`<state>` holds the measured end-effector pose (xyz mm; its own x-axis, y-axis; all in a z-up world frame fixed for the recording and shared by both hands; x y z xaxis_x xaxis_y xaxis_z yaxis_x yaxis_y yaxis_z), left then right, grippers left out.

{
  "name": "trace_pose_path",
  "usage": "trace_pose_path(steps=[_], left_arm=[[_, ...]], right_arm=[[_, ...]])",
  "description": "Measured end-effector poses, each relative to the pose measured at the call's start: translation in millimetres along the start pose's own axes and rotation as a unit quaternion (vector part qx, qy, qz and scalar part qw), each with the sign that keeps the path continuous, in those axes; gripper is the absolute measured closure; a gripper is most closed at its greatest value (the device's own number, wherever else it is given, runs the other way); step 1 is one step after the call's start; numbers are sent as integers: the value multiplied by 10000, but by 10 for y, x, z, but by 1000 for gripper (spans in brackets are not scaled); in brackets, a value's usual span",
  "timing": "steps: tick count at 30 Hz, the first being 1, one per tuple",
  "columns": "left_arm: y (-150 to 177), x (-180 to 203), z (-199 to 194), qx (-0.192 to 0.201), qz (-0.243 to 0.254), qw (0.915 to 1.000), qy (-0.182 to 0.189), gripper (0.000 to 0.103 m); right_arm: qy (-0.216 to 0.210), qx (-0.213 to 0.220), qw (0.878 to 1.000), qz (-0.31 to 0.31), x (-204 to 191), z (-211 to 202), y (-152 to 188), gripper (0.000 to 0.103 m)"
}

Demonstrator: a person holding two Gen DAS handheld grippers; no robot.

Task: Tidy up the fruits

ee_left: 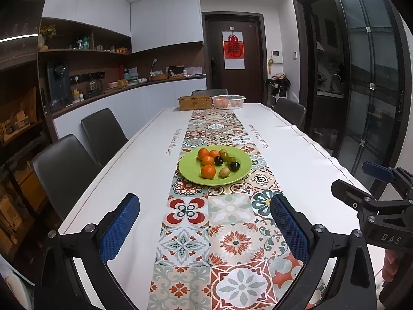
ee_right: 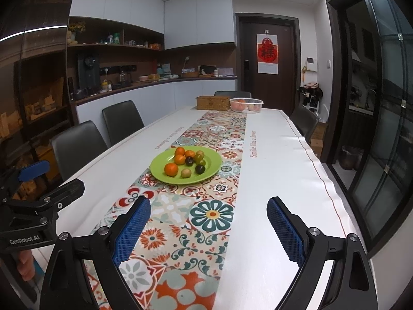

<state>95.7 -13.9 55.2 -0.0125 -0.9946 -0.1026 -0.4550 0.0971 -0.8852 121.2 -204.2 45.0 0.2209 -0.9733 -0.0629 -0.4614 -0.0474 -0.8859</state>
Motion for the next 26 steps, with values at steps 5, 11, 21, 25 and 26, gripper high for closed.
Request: trace_pose_path(steps=[5, 11, 21, 25, 26], left_arm=[[34, 17, -17, -17, -22, 10000, 92, 0], [93, 33, -9, -103, -48, 9998, 189, 0], [173, 24, 2, -189, -49, 9998, 69, 0], [193, 20, 6, -238, -82, 9997, 68, 0], [198, 22, 13, -251, -84, 9996, 61, 0]], right_arm=[[-6, -25, 10000, 0, 0, -37, 42, 11], [17, -69, 10000, 6, 0, -48, 82, 11], [21, -161, 9999, 8, -6, -18, 161, 11], [29, -184, 9998, 18, 0, -14, 190, 11], [34, -192, 9998, 18, 7, -7, 191, 11]])
Point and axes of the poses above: each gripper's, at about its wrist camera, not at the fingertips, and z roughly the way its jaws point, x to its right, y to its underside, the point moved 3 cm from there along z, roughly the way its jaws point, and after that the axes turned 5 degrees about -y, right-handed, at the moved point
